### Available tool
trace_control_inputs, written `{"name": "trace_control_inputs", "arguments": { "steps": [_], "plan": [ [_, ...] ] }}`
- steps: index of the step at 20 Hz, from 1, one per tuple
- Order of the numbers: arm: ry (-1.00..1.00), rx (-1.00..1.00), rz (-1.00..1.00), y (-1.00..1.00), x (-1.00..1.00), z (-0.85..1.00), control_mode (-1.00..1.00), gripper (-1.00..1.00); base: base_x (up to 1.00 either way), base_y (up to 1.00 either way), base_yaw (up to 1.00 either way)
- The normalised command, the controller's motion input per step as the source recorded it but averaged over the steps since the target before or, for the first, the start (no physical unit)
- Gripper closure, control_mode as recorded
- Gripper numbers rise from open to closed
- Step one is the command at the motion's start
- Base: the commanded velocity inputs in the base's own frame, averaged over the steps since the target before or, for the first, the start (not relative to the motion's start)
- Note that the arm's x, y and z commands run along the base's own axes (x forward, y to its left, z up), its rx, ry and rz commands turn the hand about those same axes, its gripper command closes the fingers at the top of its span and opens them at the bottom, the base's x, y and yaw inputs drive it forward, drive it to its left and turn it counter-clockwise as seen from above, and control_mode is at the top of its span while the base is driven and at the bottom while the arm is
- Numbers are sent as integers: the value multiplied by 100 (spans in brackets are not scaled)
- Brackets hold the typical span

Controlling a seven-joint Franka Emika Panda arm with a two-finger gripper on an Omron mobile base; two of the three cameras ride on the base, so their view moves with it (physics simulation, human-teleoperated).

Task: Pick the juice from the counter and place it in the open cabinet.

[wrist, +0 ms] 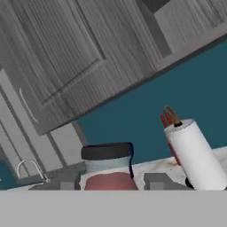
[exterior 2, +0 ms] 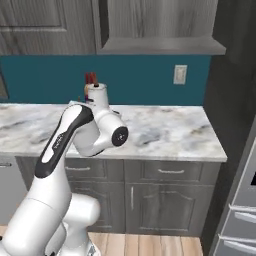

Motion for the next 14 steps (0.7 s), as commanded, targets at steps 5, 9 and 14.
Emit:
{"name": "trace_control_inputs", "arguments": {
  "steps": [5, 9, 14],
  "plan": [
    [0, 0, 0, 0, 0, 0, 100, 100, 86, 9, -31],
    [0, 0, 0, 0, 0, 0, 100, 100, 74, -43, -2],
    [0, 0, 0, 0, 0, 0, 100, 100, 37, -76, 15]
  ]
}}
